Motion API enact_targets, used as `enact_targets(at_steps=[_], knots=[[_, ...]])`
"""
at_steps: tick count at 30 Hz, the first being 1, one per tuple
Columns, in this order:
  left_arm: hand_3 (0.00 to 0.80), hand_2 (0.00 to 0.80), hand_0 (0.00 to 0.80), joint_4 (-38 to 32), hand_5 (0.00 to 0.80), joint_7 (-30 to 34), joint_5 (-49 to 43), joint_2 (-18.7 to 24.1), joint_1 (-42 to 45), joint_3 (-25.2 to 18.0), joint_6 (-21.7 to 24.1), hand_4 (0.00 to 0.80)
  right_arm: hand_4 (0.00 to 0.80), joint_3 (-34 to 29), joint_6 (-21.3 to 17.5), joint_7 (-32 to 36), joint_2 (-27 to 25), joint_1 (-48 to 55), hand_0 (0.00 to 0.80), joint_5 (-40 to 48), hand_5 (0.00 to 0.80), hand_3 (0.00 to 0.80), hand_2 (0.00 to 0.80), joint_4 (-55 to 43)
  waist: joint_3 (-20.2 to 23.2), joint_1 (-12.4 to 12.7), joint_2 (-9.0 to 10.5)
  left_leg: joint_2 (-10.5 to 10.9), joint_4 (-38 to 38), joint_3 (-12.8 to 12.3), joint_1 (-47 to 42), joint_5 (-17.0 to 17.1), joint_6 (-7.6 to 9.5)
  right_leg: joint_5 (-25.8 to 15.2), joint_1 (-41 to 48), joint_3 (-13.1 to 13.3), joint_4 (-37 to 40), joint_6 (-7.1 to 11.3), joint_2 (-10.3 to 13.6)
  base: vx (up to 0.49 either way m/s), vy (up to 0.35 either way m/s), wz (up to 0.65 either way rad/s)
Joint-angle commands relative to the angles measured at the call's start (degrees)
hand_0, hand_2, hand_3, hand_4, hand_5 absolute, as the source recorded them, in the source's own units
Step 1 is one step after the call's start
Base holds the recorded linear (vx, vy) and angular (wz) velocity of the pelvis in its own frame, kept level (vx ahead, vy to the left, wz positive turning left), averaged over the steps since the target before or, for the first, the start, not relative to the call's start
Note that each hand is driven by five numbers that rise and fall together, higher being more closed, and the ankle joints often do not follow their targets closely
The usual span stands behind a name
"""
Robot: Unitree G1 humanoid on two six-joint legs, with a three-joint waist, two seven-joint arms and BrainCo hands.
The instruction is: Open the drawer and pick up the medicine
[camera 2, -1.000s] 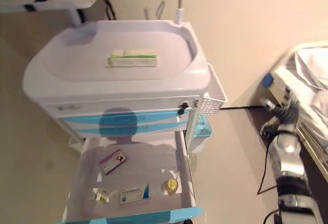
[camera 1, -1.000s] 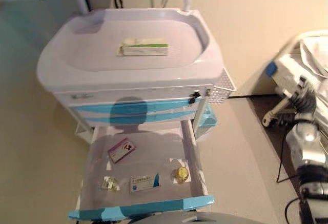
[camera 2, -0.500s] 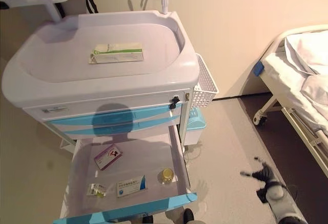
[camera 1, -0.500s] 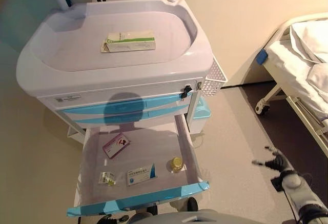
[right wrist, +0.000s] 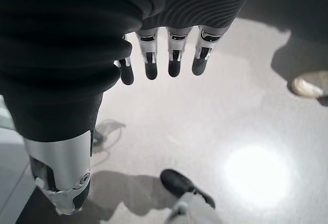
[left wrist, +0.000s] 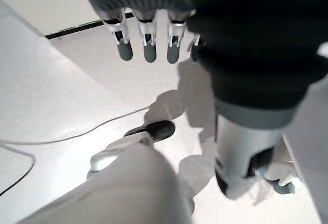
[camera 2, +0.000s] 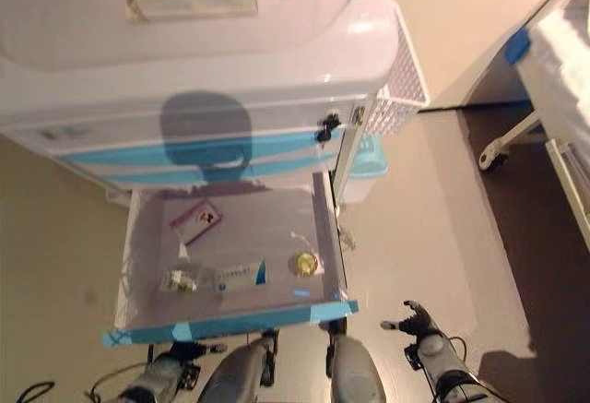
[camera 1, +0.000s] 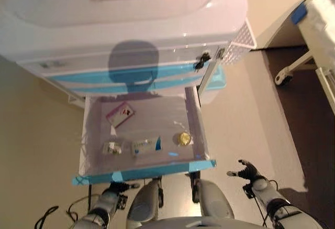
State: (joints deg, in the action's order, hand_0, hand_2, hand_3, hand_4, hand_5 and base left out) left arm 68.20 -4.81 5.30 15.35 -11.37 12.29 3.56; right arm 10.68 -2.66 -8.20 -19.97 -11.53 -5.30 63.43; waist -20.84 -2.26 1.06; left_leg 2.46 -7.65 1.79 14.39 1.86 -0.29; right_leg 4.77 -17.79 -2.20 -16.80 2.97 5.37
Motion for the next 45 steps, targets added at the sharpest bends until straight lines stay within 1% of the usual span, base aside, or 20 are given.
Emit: enact_targets(at_steps=[1,4,8,9,10,11,12,13,14,15,16,17,20,21,22,25,26,33,39,45], knots=[[0.000,0.000,0.000,-2.0,0.000,-2.5,1.7,0.8,1.4,-0.3,1.9,0.000,0.000,2.3,-2.2,-1.7,-0.9,2.0,0.000,3.7,0.000,0.000,0.000,-3.0,1.6,-0.7,1.12,3.2,-10.4,-0.2,5.1,-6.6,3.37,-3.5,-3.6,-0.3,-3.2,1.69,1.3,-0.102,0.007,0.11],[0.000,0.000,0.000,-3.5,0.000,-2.4,4.8,0.4,1.0,-0.8,2.4,0.000,0.000,2.8,-2.8,-1.9,-0.9,1.5,0.000,4.0,0.000,0.000,0.000,-4.2,0.6,-0.6,1.26,3.3,-15.3,-0.6,8.7,-8.0,3.78,-2.5,-6.9,0.2,-7.2,1.39,1.6,-0.079,0.001,0.05],[0.000,0.000,0.000,-4.7,0.000,-2.6,4.0,-0.1,0.4,0.9,2.7,0.000,0.000,3.2,-3.3,-2.3,-1.0,0.9,0.000,4.2,0.000,0.000,0.000,-4.7,-0.4,-0.7,1.12,3.3,-19.4,-0.7,12.4,-9.2,3.89,-1.3,-10.2,0.5,-11.3,1.01,1.9,-0.063,0.010,-0.04],[0.000,0.000,0.000,-19.4,0.000,-20.0,-23.5,11.7,-5.6,12.6,11.3,0.000,0.000,4.4,-5.4,-4.9,-0.9,1.4,0.000,3.2,0.000,0.000,0.000,-4.9,-0.9,-1.1,1.10,3.2,-21.0,-0.8,13.1,-10.0,3.57,-0.4,-10.9,0.6,-12.9,1.19,1.9,-0.028,0.031,-0.03],[0.000,0.000,0.000,-15.7,0.000,-1.7,4.0,2.6,7.8,7.8,4.4,0.000,0.000,4.1,-4.8,-4.6,-2.2,3.2,0.000,4.5,0.000,0.000,0.000,-6.3,-0.7,-0.7,0.09,3.4,-21.6,-0.6,14.1,-9.8,3.91,-0.7,-11.7,0.4,-13.6,0.99,2.1,-0.013,0.030,0.06],[0.000,0.000,0.000,-15.8,0.000,-1.7,3.9,2.6,7.9,7.8,4.3,0.000,0.000,4.1,-4.7,-4.6,-2.2,3.2,0.000,4.5,0.000,0.000,0.000,-6.3,-0.4,-0.7,0.08,3.4,-21.4,-0.6,14.3,-9.6,3.90,-0.9,-11.9,0.4,-13.4,0.99,2.1,-0.023,0.044,0.05],[0.000,0.000,0.000,-26.8,0.000,-0.8,0.9,6.7,12.8,9.4,4.7,0.000,0.000,2.8,-4.8,-3.6,-3.2,4.5,0.000,4.0,0.000,0.000,0.000,-5.4,-1.1,-0.6,-0.68,3.5,-22.4,-0.3,14.6,-10.1,3.95,-0.3,-12.1,-0.1,-14.6,1.00,2.3,-0.040,0.027,0.00],[0.000,0.000,0.000,-47.3,0.000,3.1,0.9,16.4,19.0,7.6,5.6,0.000,0.000,1.1,-4.6,-2.6,-5.1,5.7,0.000,4.0,0.000,0.000,0.000,-6.4,-1.5,-0.3,-1.71,3.8,-23.3,0.2,15.2,-10.7,3.89,0.2,-12.8,-0.5,-15.4,1.05,2.8,-0.039,0.027,-0.04],[0.000,0.000,0.000,-47.6,0.000,3.2,1.0,16.5,19.1,7.5,5.4,0.000,0.000,1.2,-4.6,-2.6,-5.1,5.7,0.000,4.0,0.000,0.000,0.000,-6.4,-1.5,-0.3,-1.64,3.8,-23.4,0.2,15.3,-10.7,3.89,0.2,-12.8,-0.5,-15.5,1.05,2.8,-0.046,0.013,0.16],[0.000,0.000,0.000,-54.3,0.000,5.4,-0.5,22.4,21.7,6.0,5.8,0.000,0.000,0.5,-4.7,-2.0,-5.8,5.3,0.000,4.2,0.000,0.000,0.000,-6.4,-1.5,-0.3,-2.04,3.8,-24.5,0.1,16.5,-11.2,3.92,0.3,-13.8,-0.4,-16.0,1.10,2.7,-0.023,0.007,0.24],[0.000,0.000,0.000,-54.4,0.000,5.5,-0.5,22.5,21.8,6.0,5.7,0.000,0.000,0.6,-4.7,-2.0,-5.7,5.3,0.000,4.2,0.000,0.000,0.000,-6.4,-1.4,-0.3,-1.98,3.8,-24.6,0.1,16.6,-11.2,3.92,0.3,-14.0,-0.4,-16.1,1.10,2.7,-0.038,0.016,0.21],[0.000,0.000,0.000,-54.9,0.000,6.2,-1.7,24.2,21.0,6.0,5.9,0.000,0.000,0.8,-4.8,-1.6,-5.9,5.2,0.000,4.3,0.000,0.000,0.000,-6.3,-1.4,-0.3,-1.99,3.8,-25.3,-0.1,17.3,-11.5,3.95,0.5,-14.9,0.0,-16.6,1.07,2.5,-0.023,0.017,0.04],[0.000,0.000,0.000,-50.0,0.000,5.5,-5.1,24.8,17.2,7.2,6.5,0.000,0.000,1.4,-5.1,-0.3,-6.3,5.5,0.000,4.6,0.000,0.000,0.000,-6.8,-1.0,-0.7,-1.67,3.6,-26.7,-0.7,19.1,-12.0,4.12,0.8,-16.7,0.7,-17.8,0.91,2.1,-0.024,0.022,-0.11],[0.000,0.000,0.000,-50.0,0.000,5.5,-5.1,24.8,17.2,7.2,6.5,0.000,0.000,1.4,-5.1,-0.3,-6.3,5.5,0.000,4.6,0.000,0.000,0.000,-6.8,-1.0,-0.7,-1.67,3.6,-26.7,-0.7,19.1,-12.0,4.12,0.8,-16.7,0.7,-17.8,0.91,2.1,-0.007,0.020,-0.06],[0.000,0.000,0.000,-47.8,0.000,4.6,-8.2,24.6,14.8,8.6,6.8,0.000,0.000,1.7,-5.3,0.2,-6.5,5.6,0.000,4.6,0.000,0.000,0.000,-6.4,-0.8,-0.8,-1.69,3.4,-27.1,-0.8,19.5,-12.2,4.20,1.1,-17.4,0.8,-18.4,0.82,2.0,0.000,0.000,0.00],[0.000,0.000,0.000,-48.7,0.000,4.7,-10.2,26.1,11.9,9.6,6.5,0.000,0.000,2.2,-5.6,0.5,-6.6,5.7,0.000,4.3,0.000,0.000,0.000,-6.5,-0.9,-1.1,-1.69,3.3,-27.4,-1.1,19.7,-12.2,4.27,1.2,-17.9,1.1,-18.7,0.69,1.8,-0.004,0.021,-0.03],[0.000,0.000,0.000,-50.1,0.000,4.6,-10.9,26.8,11.0,9.1,6.4,0.000,0.000,2.1,-5.6,0.6,-6.4,5.9,0.000,4.4,0.000,0.000,0.000,-6.6,-0.9,-1.2,-1.69,3.3,-27.1,-1.2,19.7,-12.1,4.28,1.1,-18.0,1.0,-18.4,0.68,1.9,-0.003,0.015,-0.08],[0.000,0.000,0.000,-51.3,0.000,3.8,-12.1,28.3,9.7,6.6,5.9,0.000,0.000,1.3,-5.1,0.9,-6.4,6.4,0.000,4.2,0.000,0.000,0.000,-6.4,-0.8,-1.2,-1.72,3.4,-25.4,-1.4,19.2,-11.3,4.22,0.4,-18.0,1.3,-16.9,0.71,1.6,-0.001,0.007,-0.02],[0.000,0.000,0.000,-49.2,0.000,2.1,-15.3,29.3,6.9,5.0,5.5,0.000,0.000,0.9,-4.9,1.1,-6.5,6.7,0.000,3.6,0.000,0.000,0.000,-6.2,-0.5,-1.3,-1.38,3.2,-22.7,-2.2,18.3,-10.4,4.24,-0.7,-17.7,1.9,-14.7,0.96,1.3,0.007,0.015,-0.02],[0.000,0.000,0.000,-48.4,0.000,0.3,-15.8,30.6,3.1,2.8,4.7,0.000,0.000,0.2,-4.6,1.7,-6.4,7.6,0.000,3.9,0.000,0.000,0.000,-5.5,-0.3,-1.6,-1.27,3.1,-21.7,-2.2,17.9,-10.2,4.36,-1.2,-17.2,2.0,-13.1,1.28,1.2,0.032,0.008,-0.07]])
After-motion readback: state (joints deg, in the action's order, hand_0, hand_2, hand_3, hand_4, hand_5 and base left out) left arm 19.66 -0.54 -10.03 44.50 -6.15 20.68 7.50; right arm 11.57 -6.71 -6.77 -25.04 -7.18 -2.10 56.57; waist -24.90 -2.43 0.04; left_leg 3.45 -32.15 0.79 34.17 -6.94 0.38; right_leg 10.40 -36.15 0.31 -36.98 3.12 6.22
